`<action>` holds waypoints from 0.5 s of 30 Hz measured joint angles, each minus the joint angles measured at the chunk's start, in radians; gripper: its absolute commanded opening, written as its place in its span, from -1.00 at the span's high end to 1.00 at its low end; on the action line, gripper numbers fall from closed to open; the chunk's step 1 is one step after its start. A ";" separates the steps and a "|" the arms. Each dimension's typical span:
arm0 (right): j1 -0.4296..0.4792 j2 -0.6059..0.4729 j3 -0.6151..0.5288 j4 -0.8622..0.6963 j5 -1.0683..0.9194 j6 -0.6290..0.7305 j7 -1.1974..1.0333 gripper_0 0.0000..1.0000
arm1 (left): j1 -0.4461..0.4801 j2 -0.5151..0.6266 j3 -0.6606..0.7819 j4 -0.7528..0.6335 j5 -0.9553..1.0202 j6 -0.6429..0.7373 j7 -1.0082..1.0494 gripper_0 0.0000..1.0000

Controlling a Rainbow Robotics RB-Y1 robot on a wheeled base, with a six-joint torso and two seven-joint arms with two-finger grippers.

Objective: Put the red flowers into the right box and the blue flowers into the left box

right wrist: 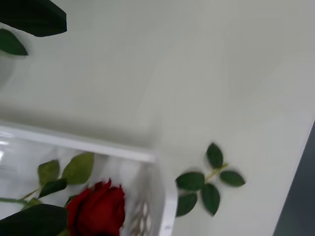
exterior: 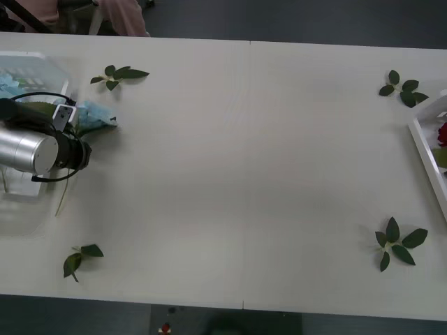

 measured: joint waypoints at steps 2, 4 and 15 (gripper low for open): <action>0.000 0.043 -0.045 -0.023 -0.058 0.019 0.078 -1.00 | -0.014 0.000 0.000 0.000 0.000 0.032 0.000 1.00; 0.000 0.085 -0.085 -0.043 -0.113 0.028 0.137 -1.00 | -0.041 0.001 0.000 -0.001 0.000 0.094 0.000 1.00; 0.000 0.144 -0.084 -0.067 -0.296 0.028 0.371 -1.00 | -0.089 0.115 0.156 -0.257 0.103 0.515 -0.006 1.00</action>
